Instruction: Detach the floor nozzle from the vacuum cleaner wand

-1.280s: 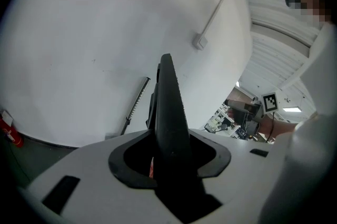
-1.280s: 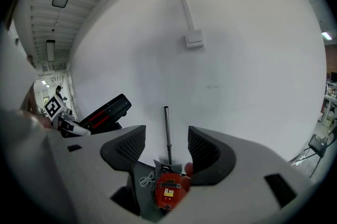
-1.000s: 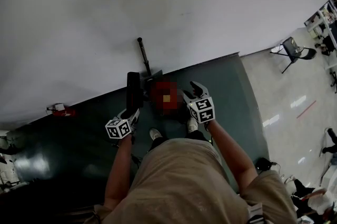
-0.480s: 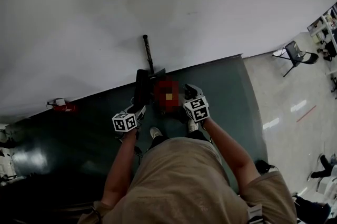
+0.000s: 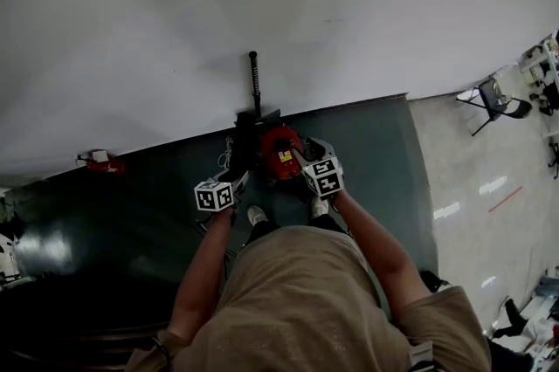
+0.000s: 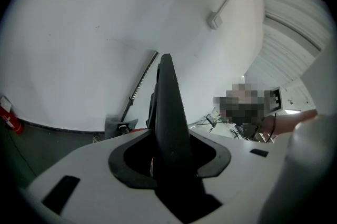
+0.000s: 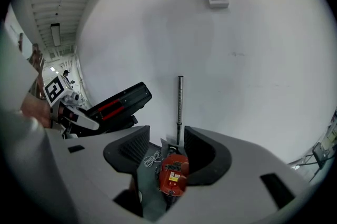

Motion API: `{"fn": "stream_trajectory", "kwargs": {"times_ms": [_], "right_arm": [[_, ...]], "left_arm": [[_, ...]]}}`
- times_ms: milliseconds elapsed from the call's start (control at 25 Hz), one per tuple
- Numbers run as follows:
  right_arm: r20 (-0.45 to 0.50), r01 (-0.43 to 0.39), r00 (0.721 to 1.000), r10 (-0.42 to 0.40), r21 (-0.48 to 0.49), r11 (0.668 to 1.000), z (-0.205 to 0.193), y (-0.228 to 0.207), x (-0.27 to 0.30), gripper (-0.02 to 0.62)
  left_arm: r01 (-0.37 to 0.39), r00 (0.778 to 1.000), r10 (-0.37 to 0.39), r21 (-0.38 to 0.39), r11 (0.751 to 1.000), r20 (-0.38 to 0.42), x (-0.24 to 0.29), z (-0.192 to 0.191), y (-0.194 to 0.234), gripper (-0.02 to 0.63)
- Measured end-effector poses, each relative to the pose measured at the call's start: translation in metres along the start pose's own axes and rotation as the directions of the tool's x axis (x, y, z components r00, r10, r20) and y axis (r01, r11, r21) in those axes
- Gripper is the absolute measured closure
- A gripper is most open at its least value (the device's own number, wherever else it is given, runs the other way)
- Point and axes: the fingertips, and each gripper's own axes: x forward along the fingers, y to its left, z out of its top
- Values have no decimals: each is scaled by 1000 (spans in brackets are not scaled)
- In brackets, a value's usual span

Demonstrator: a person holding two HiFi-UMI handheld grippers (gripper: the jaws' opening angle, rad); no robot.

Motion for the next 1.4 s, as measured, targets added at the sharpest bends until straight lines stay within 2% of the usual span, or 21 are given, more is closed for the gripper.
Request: {"fn": "stream_trajectory", "kwargs": {"times_ms": [320,600,1080,1400], "right_arm": [[-44,7,999,-7,3,1000,-14,-1,19,387],[-47,-23,999,23,-11,1000,-10,10,34,387],[-2,-64,998,64,-11,998,18,25,48,387],[31,-58,998,58,-4,998,32,26,49,390]], "left_arm": [[-16,1000,16,-26,1000,-2,-3,-5,16,434],[-26,1000,26,-28,999,-15,-8,-10,25,434],[-40,999,40,-17,999,-5,-13,0,34,434],[-30,1000,30,-12,999,5,-15,6,31,434]]}}
